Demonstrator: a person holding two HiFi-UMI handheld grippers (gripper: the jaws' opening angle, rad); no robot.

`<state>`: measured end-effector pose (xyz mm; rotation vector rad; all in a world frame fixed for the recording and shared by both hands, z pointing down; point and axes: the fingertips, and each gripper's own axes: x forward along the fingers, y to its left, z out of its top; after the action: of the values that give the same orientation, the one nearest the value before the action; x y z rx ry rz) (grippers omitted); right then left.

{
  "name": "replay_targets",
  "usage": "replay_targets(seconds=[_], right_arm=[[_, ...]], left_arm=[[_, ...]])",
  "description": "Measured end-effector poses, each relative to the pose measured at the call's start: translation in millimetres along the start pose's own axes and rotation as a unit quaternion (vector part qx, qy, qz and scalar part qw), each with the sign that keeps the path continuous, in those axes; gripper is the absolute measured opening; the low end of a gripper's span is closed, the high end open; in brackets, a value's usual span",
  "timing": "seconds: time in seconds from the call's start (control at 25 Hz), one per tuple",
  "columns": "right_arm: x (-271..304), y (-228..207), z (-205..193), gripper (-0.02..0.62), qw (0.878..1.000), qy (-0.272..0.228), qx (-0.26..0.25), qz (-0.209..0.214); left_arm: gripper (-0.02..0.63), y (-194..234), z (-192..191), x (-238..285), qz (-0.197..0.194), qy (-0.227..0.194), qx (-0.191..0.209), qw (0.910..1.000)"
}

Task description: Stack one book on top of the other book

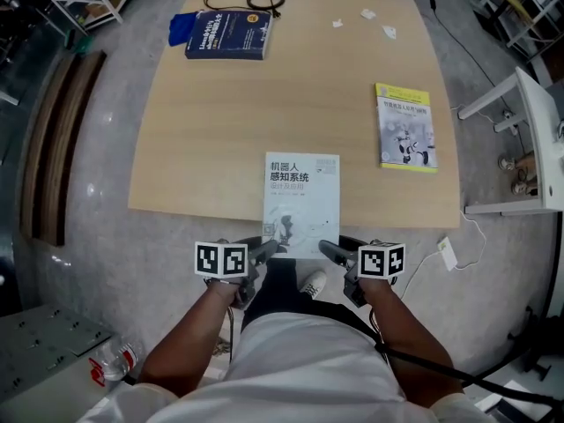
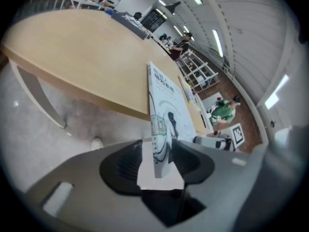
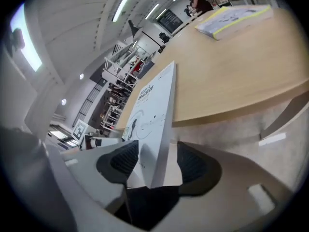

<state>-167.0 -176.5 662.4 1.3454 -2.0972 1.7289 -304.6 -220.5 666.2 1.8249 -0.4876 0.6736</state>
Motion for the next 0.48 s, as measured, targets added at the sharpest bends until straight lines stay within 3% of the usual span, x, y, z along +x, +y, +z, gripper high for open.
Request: replay_targets(seconds=[0.08, 0.16, 0.2, 0.48], right_arm=[[5.9, 7.9, 2.4, 0.24, 0.998, -0.01, 0.038, 0.045], [7.7, 9.5, 3.9, 0.223, 0.997, -0.013, 0.052, 0.052], [6.8, 8.7, 4.6, 0.165, 0.998, -0.012, 0.045, 0.043], [-7.6, 28.9, 13.7, 0.103, 0.998, -0.019, -0.051, 0.011]], left_arm=[[0.189, -5.9, -2.0, 6.0, -0.025, 0.01, -0.018, 0.9995], [0.143, -10.6, -2.3, 8.6, -0.03, 0.018, -0.009, 0.9994], [0.141, -12.2, -1.7, 8.1, -0.027, 0.019, 0.001, 0.9994], [0.11, -29.3, 2.3, 0.0, 0.014, 0.015, 0.099, 0.9949]])
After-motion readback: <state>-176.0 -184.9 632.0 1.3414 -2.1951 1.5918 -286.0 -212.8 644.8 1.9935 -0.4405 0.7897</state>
